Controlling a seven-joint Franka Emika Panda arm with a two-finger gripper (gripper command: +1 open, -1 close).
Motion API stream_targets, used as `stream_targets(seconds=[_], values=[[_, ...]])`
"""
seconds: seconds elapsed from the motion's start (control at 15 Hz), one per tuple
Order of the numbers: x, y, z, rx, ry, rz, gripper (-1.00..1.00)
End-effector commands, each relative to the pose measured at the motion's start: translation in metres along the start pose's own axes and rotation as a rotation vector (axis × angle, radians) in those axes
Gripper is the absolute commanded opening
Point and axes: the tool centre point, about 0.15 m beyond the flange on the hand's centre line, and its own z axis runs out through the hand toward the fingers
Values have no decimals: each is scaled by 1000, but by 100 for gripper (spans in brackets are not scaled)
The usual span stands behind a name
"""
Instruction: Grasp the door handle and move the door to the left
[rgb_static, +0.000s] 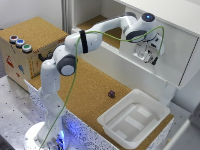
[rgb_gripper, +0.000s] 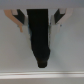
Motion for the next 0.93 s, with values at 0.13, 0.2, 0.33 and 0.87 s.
stream_targets(seconds=[0.13, 0.2, 0.33, 0.87], values=[[19, -96, 26, 9, -95, 13, -100], [17, -109, 27, 5, -93, 7, -100], [14, -133, 28, -9, -87, 0, -100], [25, -228, 41, -50, -92, -93, -100]])
